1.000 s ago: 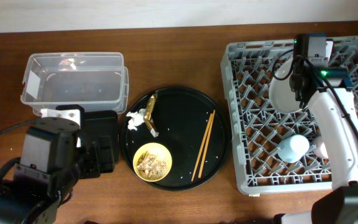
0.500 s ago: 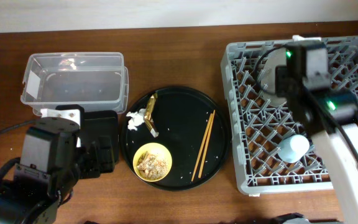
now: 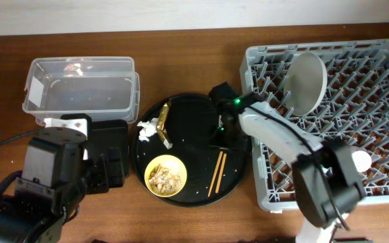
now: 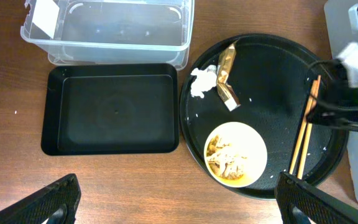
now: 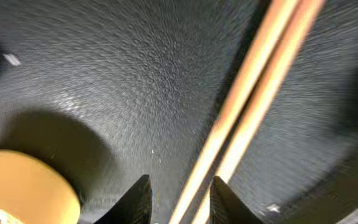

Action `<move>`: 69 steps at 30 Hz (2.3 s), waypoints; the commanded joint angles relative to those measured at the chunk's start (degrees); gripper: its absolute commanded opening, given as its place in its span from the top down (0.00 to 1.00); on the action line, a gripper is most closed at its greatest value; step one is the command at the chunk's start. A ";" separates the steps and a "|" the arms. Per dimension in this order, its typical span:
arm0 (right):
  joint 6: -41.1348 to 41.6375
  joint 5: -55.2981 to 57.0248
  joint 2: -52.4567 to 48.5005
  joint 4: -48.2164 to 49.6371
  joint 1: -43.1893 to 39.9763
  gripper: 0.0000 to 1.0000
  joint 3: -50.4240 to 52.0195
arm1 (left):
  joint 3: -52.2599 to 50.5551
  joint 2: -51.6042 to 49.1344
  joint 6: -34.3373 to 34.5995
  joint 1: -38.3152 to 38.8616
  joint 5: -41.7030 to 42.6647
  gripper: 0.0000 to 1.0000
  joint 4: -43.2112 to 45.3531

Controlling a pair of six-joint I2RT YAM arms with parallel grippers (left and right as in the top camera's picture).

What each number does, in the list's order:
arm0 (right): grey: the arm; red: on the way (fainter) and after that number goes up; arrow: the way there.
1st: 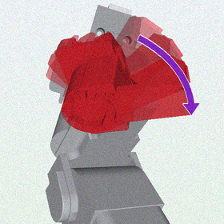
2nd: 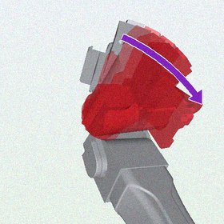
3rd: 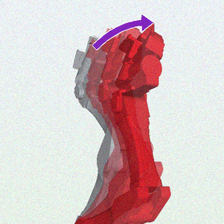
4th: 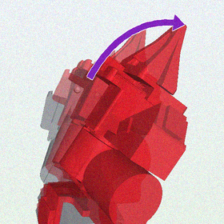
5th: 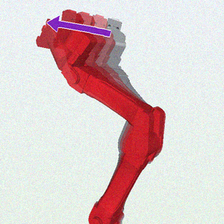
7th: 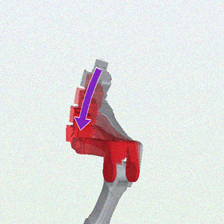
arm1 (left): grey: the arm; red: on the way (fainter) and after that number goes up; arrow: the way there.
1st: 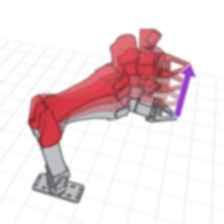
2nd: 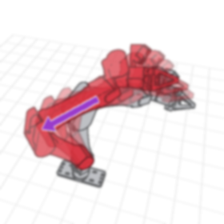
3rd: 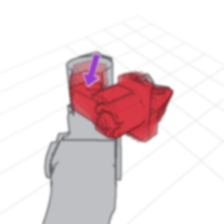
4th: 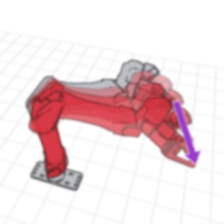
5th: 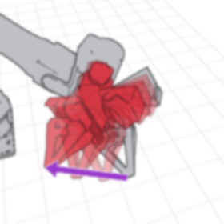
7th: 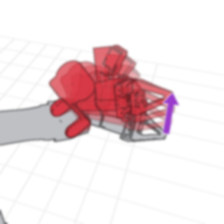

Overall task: Sort waste into correct bins and load items into the dishwasher rack
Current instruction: 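Pinch the wooden chopsticks on the black tray with the right gripper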

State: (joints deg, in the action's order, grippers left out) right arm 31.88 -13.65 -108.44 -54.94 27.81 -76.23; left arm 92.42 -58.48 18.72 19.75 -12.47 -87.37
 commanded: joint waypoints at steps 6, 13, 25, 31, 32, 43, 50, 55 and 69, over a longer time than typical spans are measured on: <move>8.09 0.42 -8.07 3.30 1.66 0.65 0.15 | 0.15 0.44 0.57 -0.20 -0.63 0.01 0.04; 1.64 1.90 0.20 3.37 1.79 0.71 -1.86 | 0.15 0.44 0.57 -0.20 -0.63 0.01 0.04; 8.04 6.40 -2.58 6.95 2.12 0.65 6.29 | 0.15 0.44 0.57 -0.20 -0.63 0.01 0.04; 3.87 6.62 -1.22 6.93 2.16 0.73 5.62 | 0.15 0.44 0.57 -0.20 -0.63 0.01 0.04; 3.26 6.82 -0.17 6.19 2.19 0.73 4.74 | 0.15 0.44 0.57 -0.20 -0.63 0.01 0.04; 6.34 6.84 -2.93 8.17 2.23 0.72 5.20 | 0.15 0.44 0.57 -0.20 -0.63 0.01 0.04; 6.51 6.40 -5.18 8.74 3.06 0.88 5.25 | 0.15 0.44 0.57 -0.20 -0.63 0.01 0.04; 8.66 6.43 -5.18 11.32 3.41 0.96 5.22 | 0.15 0.44 0.57 -0.20 -0.63 0.01 0.04; -27.58 14.34 18.73 4.26 -14.69 0.96 -2.80 | 0.15 0.44 0.57 -0.20 -0.63 0.01 0.04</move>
State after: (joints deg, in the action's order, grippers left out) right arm 16.82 -1.54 -88.75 -52.01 17.50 -78.65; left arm 92.42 -58.48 18.72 19.75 -12.49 -87.42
